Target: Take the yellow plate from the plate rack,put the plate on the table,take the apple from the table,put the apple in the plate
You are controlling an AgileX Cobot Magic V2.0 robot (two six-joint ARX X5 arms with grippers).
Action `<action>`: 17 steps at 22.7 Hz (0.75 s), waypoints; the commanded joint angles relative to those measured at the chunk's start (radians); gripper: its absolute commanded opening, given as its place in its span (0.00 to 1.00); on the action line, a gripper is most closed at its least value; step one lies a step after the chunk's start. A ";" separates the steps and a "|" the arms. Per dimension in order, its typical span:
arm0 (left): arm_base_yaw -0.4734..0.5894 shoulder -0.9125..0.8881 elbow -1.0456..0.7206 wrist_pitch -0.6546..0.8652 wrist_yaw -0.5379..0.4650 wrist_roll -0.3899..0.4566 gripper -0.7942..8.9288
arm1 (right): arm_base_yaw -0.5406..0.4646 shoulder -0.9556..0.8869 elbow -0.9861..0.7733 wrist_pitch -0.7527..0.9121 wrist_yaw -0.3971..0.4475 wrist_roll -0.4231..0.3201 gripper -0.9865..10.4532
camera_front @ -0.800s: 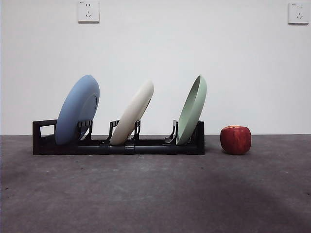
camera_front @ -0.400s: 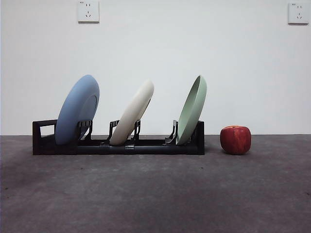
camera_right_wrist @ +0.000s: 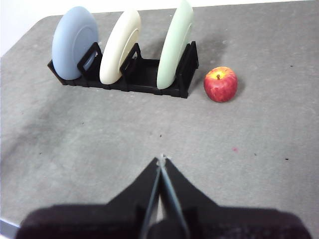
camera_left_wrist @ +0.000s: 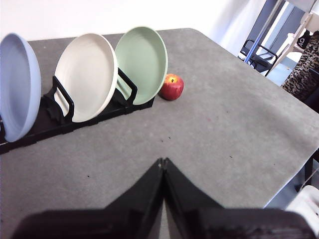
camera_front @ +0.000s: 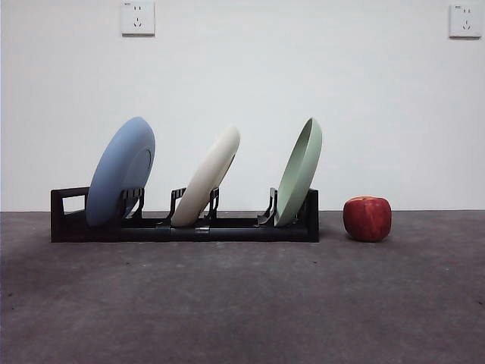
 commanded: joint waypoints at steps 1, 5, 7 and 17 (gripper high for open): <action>-0.007 0.009 0.003 -0.005 0.005 0.016 0.08 | 0.001 0.000 0.003 0.002 -0.006 -0.011 0.09; -0.007 0.029 0.020 -0.012 0.005 0.014 0.30 | 0.001 0.001 0.003 0.008 -0.033 -0.010 0.30; -0.007 0.040 0.033 -0.012 0.008 0.013 0.61 | 0.001 0.001 0.003 0.010 -0.050 -0.010 0.56; -0.027 0.108 0.041 0.058 0.082 0.011 0.67 | 0.001 0.008 0.003 0.009 -0.050 -0.009 0.64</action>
